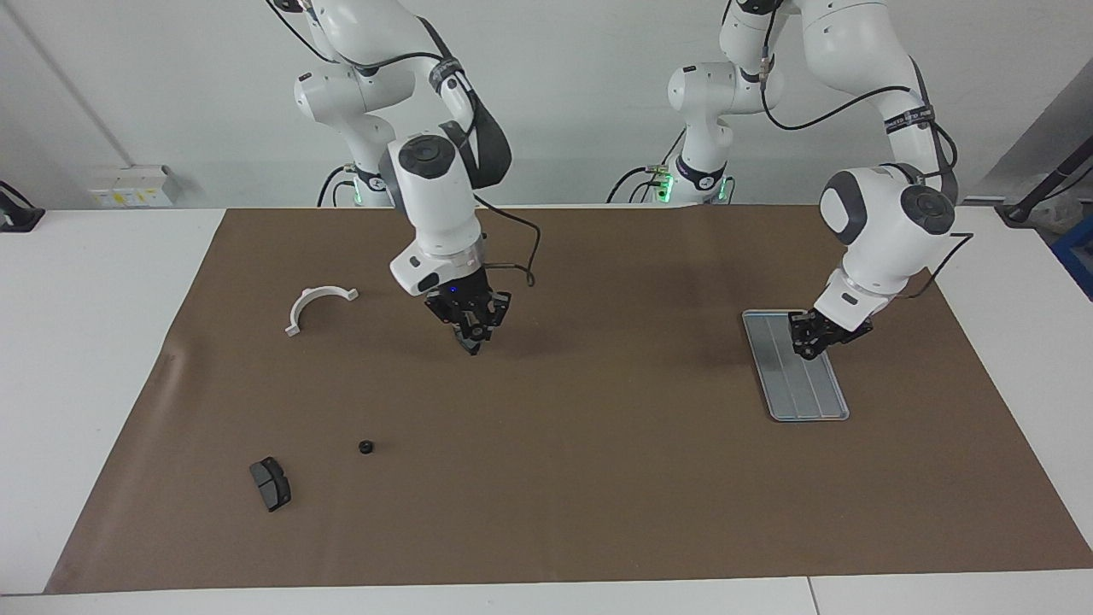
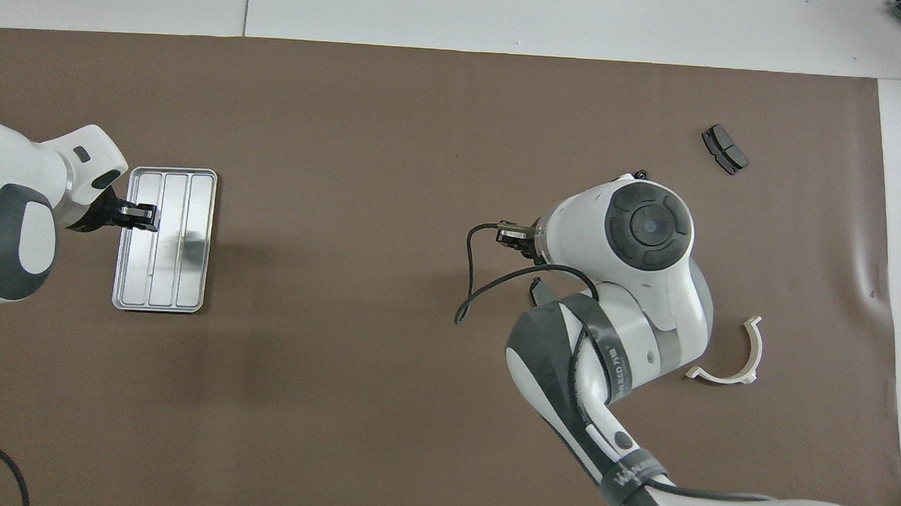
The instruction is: Pick bearing gear from pile to tray
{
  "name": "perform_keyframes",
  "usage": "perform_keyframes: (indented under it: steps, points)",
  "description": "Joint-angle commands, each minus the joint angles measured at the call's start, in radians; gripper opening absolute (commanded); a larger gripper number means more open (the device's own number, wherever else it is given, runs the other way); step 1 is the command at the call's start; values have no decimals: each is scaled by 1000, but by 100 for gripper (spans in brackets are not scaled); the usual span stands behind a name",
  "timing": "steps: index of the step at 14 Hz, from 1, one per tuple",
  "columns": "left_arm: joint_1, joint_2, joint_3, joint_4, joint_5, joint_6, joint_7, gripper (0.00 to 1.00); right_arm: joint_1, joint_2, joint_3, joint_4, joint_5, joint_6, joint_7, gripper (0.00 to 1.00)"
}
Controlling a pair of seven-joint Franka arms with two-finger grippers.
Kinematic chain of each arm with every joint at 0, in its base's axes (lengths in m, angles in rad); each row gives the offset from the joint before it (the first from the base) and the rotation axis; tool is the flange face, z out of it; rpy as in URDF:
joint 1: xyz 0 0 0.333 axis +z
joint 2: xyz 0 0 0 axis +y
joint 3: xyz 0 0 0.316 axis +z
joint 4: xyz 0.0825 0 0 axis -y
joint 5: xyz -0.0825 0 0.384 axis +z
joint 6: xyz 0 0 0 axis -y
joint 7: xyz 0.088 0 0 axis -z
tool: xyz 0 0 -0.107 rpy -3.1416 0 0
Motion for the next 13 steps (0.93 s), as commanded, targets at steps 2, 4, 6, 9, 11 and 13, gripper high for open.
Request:
perform_keyframes:
  steps: [2,4,6,9,11,13]
  points:
    - [-1,-55,-12,-153,-14,143,17,6,71,78,-3,52,23,80,168,0]
    - [-2,-50,-12,-165,-14,166,15,37,114,123,-3,76,20,106,239,0]
    - [-7,-49,-12,-162,-14,166,18,88,152,185,-3,117,3,133,314,0]
    - [-16,-39,-12,-124,-14,150,11,100,197,254,-4,151,-38,184,405,0]
    - [-32,-32,-12,-92,-14,137,3,100,197,266,-3,150,-57,199,420,0]
    - [-51,-22,-13,-37,-14,82,-49,100,197,280,-4,142,-61,205,422,14]
